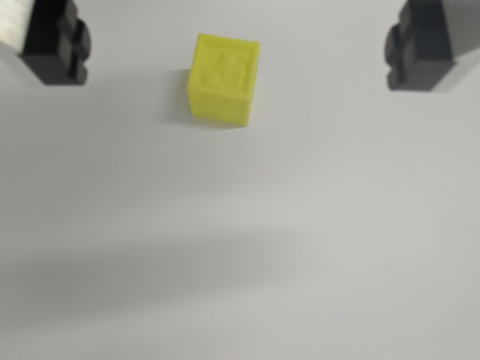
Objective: Pick yellow cube
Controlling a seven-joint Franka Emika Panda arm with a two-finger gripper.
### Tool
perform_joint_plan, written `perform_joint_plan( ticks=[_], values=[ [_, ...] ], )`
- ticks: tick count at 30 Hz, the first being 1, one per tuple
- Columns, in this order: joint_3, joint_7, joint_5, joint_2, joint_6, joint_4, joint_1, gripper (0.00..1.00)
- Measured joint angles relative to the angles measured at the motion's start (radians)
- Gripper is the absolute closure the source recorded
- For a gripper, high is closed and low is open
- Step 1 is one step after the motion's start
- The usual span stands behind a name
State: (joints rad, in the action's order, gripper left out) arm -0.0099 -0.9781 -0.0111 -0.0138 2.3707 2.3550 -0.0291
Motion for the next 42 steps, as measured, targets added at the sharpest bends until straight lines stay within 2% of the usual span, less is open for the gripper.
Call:
perform_joint_plan(
  ticks=[23, 42],
  values=[
    [0.0, -0.05, 0.002, 0.019, 0.167, 0.157, 0.011, 0.0],
    [0.0, -0.093, 0.004, 0.068, 0.316, 0.265, 0.021, 0.0]
  ],
)
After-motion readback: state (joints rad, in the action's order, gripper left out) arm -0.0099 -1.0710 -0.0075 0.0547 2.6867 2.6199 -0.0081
